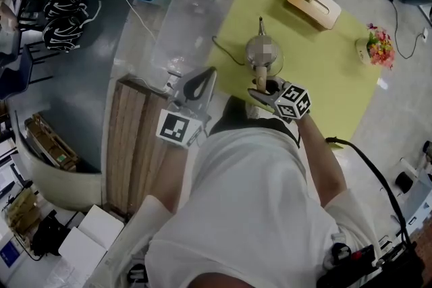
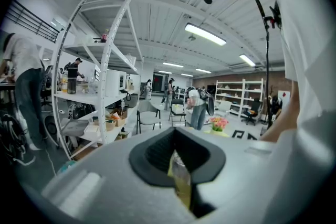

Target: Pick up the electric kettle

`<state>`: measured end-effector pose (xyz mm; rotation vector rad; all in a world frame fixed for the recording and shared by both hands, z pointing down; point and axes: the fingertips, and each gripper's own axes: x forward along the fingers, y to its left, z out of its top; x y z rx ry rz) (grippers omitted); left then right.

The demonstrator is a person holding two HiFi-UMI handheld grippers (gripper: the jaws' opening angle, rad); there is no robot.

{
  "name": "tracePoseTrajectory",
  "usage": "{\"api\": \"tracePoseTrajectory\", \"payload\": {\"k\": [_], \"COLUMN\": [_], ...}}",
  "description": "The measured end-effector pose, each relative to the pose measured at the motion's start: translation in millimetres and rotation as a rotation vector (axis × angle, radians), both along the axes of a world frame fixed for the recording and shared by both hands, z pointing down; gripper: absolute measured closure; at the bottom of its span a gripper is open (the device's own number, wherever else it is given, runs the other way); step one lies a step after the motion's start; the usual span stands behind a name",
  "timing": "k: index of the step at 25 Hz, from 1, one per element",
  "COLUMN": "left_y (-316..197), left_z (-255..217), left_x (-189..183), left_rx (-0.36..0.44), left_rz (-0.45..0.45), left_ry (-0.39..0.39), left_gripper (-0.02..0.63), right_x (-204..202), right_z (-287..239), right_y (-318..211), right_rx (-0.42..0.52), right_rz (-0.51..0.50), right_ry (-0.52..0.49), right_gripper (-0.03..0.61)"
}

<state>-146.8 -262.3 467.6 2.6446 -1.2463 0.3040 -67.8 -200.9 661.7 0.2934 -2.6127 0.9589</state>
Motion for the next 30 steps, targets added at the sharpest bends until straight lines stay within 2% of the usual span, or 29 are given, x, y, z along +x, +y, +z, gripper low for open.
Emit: {"api": "tracePoseTrajectory", "payload": {"k": [17, 30], "left_y": [4, -3], "left_z": [-6, -10], "left_x": [11, 47], "left_rx": [0.010, 0.010], "left_rz": [0.039, 0.145], "left_ry": [0.010, 0.008], "left_gripper": [0.609, 0.609], "right_x": [14, 58], "right_z": [-34, -49], "right_y": [-3, -10], "right_rx": [0.022, 0.023], "right_rz": [0.071, 0.211], "right_ry": [-0.044, -0.063], "right_gripper": [0.433, 0.432]}}
